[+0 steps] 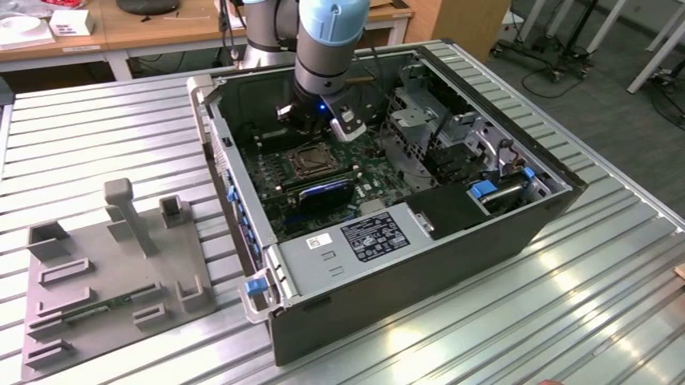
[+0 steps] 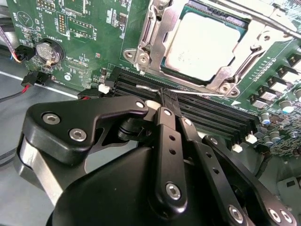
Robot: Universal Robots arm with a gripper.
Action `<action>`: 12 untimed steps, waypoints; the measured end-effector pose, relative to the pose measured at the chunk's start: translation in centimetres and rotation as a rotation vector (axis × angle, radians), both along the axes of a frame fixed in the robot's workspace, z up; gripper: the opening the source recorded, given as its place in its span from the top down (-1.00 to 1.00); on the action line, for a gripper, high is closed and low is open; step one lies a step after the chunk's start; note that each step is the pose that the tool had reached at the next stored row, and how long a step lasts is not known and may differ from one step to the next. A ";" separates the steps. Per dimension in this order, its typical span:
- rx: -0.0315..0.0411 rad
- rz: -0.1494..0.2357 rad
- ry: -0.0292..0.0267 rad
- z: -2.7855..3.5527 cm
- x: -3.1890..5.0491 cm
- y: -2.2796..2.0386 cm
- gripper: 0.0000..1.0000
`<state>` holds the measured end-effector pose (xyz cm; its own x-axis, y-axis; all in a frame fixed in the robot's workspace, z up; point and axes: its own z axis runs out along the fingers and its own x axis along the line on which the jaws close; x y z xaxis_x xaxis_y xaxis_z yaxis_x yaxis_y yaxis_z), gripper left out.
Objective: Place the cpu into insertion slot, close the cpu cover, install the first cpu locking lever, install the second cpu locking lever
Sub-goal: 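Install the first cpu locking lever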
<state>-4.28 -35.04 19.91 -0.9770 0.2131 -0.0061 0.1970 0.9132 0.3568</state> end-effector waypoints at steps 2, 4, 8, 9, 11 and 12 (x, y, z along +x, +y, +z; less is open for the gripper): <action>-0.0001 0.000 0.0000 -0.02 0.00 0.01 0.80; -0.0012 0.000 -0.0002 -0.05 0.01 0.02 0.80; -0.0071 0.000 -0.0005 -0.10 0.00 0.05 0.80; -0.0091 0.000 -0.0004 -0.12 0.00 0.07 0.80; -0.0142 -0.001 -0.0006 -0.16 0.00 0.13 0.80; -0.0171 -0.001 -0.0007 -0.19 0.00 0.16 0.80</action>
<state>-4.27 -34.88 19.73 -0.9769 0.2136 -0.0104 0.1973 0.9190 0.3412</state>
